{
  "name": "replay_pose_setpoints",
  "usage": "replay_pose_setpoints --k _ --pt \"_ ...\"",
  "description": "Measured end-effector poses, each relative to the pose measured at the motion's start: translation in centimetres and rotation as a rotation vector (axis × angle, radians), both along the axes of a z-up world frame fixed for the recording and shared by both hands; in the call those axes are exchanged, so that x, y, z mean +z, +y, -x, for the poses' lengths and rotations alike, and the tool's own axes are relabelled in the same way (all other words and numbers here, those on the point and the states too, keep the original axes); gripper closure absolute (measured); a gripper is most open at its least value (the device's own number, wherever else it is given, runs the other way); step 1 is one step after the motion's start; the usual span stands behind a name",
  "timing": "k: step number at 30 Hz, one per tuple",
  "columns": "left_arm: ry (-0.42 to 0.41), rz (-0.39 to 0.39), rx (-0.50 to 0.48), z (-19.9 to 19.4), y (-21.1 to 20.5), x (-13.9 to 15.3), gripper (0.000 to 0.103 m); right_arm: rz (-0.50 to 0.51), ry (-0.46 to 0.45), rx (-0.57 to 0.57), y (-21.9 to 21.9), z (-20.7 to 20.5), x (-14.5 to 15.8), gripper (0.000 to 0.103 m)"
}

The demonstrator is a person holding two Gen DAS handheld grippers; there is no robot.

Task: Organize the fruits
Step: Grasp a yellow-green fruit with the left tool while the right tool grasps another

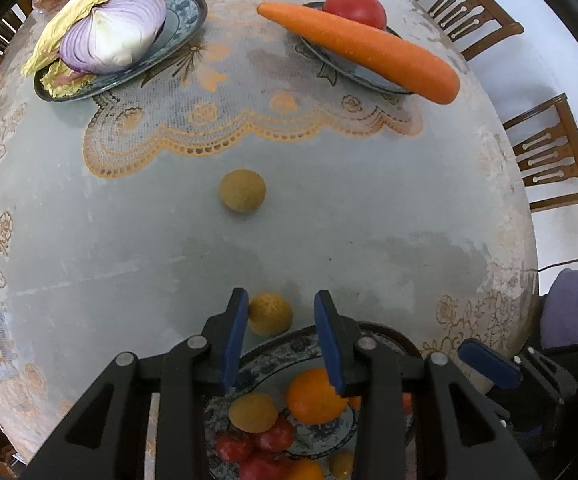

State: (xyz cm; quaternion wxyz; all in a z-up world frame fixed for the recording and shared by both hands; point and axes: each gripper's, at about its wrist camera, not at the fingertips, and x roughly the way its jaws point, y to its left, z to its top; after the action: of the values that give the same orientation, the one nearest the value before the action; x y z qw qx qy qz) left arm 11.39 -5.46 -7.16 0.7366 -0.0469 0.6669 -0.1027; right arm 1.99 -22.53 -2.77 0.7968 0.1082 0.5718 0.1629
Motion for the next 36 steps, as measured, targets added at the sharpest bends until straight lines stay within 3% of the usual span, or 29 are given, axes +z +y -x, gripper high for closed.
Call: replay_pose_setpoints --k 8,13,21,36 --pt "0.023 -0.014 0.026 -0.5 -0.6 -0.9 0.07 0.0 0.007 0.005 -0.1 -0.3 -0.2 0.068" --pt "0.03 -0.001 0.039 -0.7 -0.9 -1.4 0.077 0.002 0.007 0.002 -0.3 -0.4 -0.3 0.068" --pt "0.004 0.016 0.046 -0.7 -0.8 -1.4 0.077 0.005 0.007 -0.008 -0.7 -0.4 -0.4 0.068" --pt "-0.068 0.046 0.142 1.1 4.1 2.0 0.077 0.0 0.013 0.044 0.9 -2.0 -0.6 0.068"
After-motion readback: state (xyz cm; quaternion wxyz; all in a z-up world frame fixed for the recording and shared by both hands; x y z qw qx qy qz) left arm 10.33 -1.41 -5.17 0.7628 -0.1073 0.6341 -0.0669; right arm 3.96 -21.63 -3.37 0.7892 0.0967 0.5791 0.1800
